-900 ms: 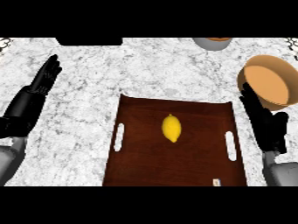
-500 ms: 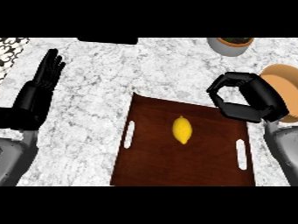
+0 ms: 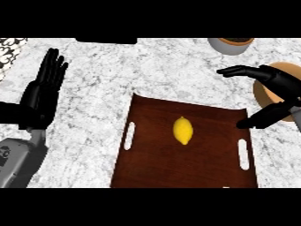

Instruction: Pick the lemon from the tray and place it in the pot

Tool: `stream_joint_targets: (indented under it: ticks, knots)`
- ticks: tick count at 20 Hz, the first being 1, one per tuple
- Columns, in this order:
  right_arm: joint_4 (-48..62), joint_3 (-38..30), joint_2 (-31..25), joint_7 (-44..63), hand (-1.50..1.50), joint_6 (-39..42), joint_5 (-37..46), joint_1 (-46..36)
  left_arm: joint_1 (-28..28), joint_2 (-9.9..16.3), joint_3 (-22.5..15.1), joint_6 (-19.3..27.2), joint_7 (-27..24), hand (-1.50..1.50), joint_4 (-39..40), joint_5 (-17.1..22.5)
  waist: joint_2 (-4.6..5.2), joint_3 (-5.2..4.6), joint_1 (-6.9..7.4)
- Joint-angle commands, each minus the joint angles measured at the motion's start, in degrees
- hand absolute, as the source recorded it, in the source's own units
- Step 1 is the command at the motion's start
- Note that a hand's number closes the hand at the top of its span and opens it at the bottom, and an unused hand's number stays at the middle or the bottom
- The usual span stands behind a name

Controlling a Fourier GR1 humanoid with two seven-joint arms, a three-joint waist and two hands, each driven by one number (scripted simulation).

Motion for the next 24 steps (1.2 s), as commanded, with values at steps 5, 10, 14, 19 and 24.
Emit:
stream_joint_targets:
  ticks: [5,10,14,19,24]
  knots:
    - [9.41,7.99,-4.90,-10.30,-1.50,2.69,15.01,-10.88,-0.54,1.36,3.16,0.03,2.88,0.00,0.56,0.68,-0.64,-0.19,-1.53]
    - [5.64,15.80,-1.75,-6.93,-1.50,-0.27,22.93,-10.62,-1.26,0.56,4.28,-0.14,1.47,0.00,2.20,-0.45,-1.03,-0.24,-3.29]
    - [4.76,17.60,6.31,4.47,-1.50,0.65,24.83,-14.48,5.39,0.98,4.11,-1.18,1.39,0.00,-3.00,-0.76,-1.29,-0.26,-2.87]
    - [3.51,16.88,6.34,8.00,-1.50,5.44,28.18,-13.40,1.60,1.01,5.60,-0.19,7.26,0.00,-4.82,-1.91,-1.32,-0.22,-3.57]
    - [7.20,17.08,10.24,7.93,-1.50,6.78,32.32,-12.39,2.41,-2.28,5.39,0.05,4.90,0.00,-2.79,-4.64,-1.21,-0.22,-3.55]
